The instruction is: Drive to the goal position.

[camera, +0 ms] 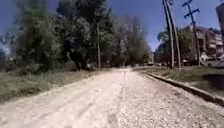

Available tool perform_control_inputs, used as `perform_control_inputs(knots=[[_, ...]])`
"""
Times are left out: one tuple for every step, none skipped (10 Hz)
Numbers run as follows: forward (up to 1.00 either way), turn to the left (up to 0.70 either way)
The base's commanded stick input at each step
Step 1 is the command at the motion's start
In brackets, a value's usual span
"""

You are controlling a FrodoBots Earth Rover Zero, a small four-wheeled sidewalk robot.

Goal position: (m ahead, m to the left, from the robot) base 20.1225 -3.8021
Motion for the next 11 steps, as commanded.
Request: perform_control_inputs(knots=[[0.85, -0.19], [0.85, -0.34], [0.85, -0.34], [0.85, -0.28], [0.85, 0.00], [0.85, 0.00], [0.85, 0.00], [0.85, 0.00], [0.85, 0.00], [0.85, 0.00], [0.85, 0.00]])
